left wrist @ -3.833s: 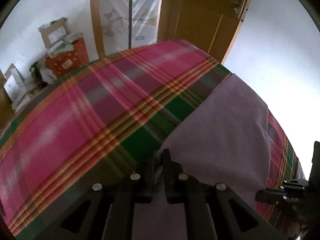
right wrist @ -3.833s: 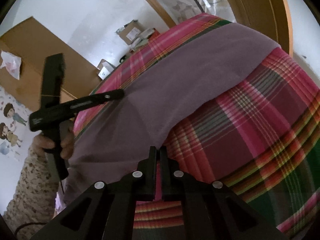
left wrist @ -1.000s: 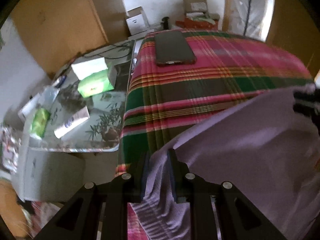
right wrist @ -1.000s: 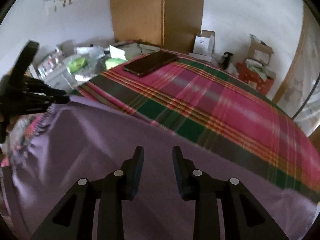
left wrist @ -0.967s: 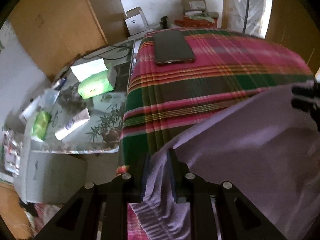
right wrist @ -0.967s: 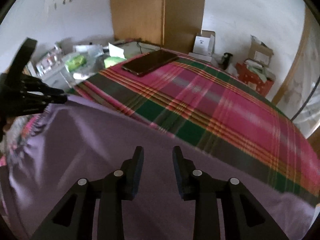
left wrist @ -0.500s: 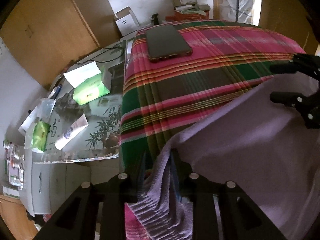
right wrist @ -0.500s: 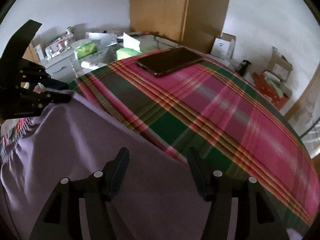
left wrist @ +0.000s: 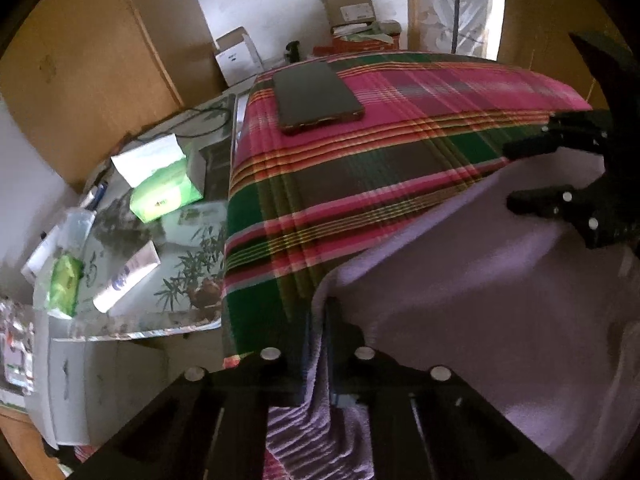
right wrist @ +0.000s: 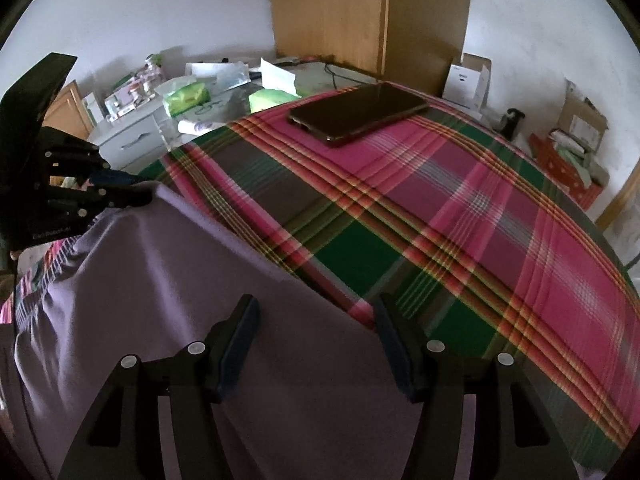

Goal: Fold clothes

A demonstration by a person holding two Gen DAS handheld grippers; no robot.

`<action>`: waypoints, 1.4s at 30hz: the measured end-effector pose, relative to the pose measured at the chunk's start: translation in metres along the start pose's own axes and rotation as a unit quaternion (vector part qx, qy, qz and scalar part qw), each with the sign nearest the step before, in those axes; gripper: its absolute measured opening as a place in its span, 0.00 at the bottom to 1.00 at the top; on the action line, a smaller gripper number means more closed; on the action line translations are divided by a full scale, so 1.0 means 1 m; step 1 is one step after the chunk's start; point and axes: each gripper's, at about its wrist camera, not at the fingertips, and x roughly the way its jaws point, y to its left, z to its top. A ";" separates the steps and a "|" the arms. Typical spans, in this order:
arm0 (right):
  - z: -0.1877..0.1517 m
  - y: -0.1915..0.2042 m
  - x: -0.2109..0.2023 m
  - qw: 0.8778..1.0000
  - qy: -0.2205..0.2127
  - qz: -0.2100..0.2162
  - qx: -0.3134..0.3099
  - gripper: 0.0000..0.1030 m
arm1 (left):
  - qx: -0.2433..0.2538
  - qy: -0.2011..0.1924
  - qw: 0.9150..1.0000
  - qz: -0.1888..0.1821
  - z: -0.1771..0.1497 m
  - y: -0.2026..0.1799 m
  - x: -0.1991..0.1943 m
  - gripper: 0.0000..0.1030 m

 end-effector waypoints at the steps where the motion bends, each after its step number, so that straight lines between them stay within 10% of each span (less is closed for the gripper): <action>1: 0.000 0.000 0.000 1.000 0.000 0.001 0.000 0.55 | 0.003 -0.004 1.000 0.004 0.000 -0.001 -0.001 0.02; 13: -0.003 0.009 -0.008 1.000 0.002 0.002 -0.006 0.09 | -0.003 -0.069 0.998 0.010 -0.006 0.003 -0.033 0.02; 42: -0.043 0.101 -0.146 0.990 -0.109 -0.089 0.011 0.04 | 0.018 -0.128 0.992 0.012 -0.032 -0.015 -0.108 0.02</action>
